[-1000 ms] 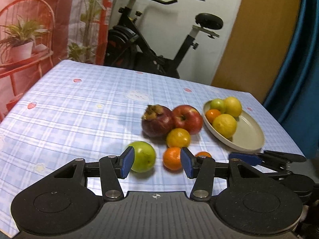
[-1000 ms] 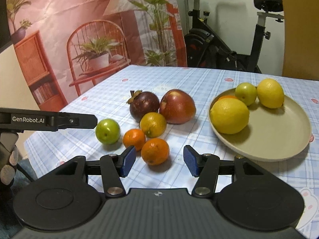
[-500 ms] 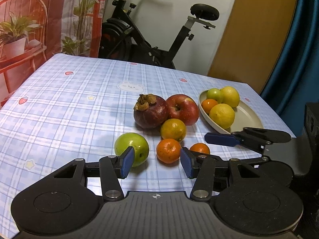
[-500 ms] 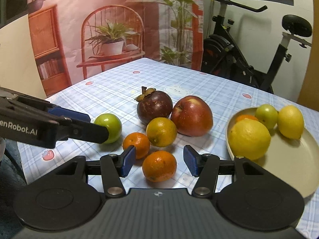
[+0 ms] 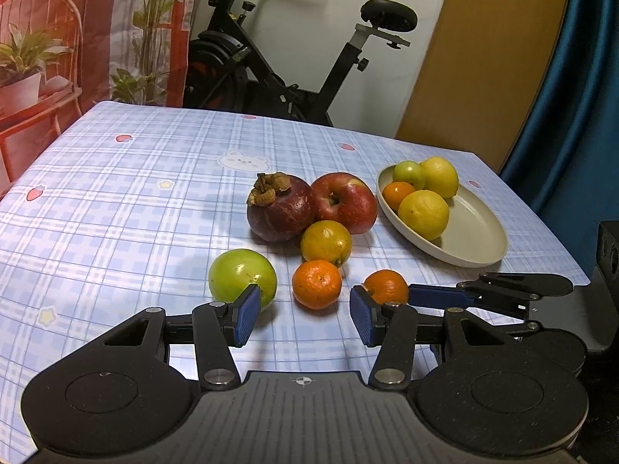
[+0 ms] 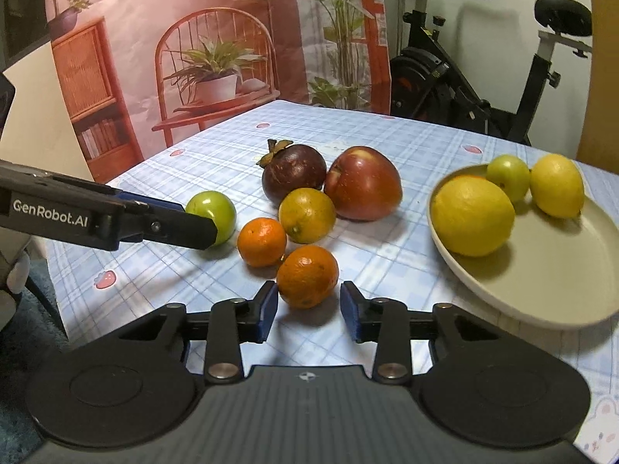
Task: Organize fruits
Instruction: 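Grasp the small orange tangerine with the left gripper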
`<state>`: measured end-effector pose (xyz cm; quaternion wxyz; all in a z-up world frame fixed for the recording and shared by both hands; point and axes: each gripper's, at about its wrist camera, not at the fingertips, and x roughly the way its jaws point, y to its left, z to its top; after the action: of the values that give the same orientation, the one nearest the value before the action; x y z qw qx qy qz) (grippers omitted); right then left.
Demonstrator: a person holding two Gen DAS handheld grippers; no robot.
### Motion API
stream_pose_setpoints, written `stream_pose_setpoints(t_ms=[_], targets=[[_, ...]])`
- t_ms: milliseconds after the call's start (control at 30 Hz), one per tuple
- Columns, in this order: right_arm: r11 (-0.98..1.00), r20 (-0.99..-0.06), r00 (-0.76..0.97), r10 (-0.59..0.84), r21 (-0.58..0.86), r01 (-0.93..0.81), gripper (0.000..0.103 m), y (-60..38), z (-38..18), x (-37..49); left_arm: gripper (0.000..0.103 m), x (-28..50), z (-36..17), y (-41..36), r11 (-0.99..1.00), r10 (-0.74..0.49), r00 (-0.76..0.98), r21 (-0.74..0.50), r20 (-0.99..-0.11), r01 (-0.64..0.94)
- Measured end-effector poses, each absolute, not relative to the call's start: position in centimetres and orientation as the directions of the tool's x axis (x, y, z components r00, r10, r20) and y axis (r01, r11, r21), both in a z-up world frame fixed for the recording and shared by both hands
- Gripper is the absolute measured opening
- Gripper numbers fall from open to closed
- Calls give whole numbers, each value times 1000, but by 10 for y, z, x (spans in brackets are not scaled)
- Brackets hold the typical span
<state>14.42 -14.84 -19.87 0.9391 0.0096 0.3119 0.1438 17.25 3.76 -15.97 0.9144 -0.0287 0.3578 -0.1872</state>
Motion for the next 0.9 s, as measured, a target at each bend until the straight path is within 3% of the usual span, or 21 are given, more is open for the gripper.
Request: stream_pose_setpoints(t_ms=[133,233,767,900], targets=[[965,-577,778,248,78,-250,41,-146,-194,142,53,172,-160,36,928,-363,672,-184,-645,324],[964,-565,790,239,39,-264,50,-141,-191,145,53,172,-160,34,927,-364,670,-183,-647,328],[972,-562,797,224,72,-222,50,-156,-202,146,53,174,-163,24,925,-362,665,-162,-653,345],[968,-570,785,241,81,-239,43,-156,-205,148,53,176,-164,17,921,-360,659,-138,-660,365]])
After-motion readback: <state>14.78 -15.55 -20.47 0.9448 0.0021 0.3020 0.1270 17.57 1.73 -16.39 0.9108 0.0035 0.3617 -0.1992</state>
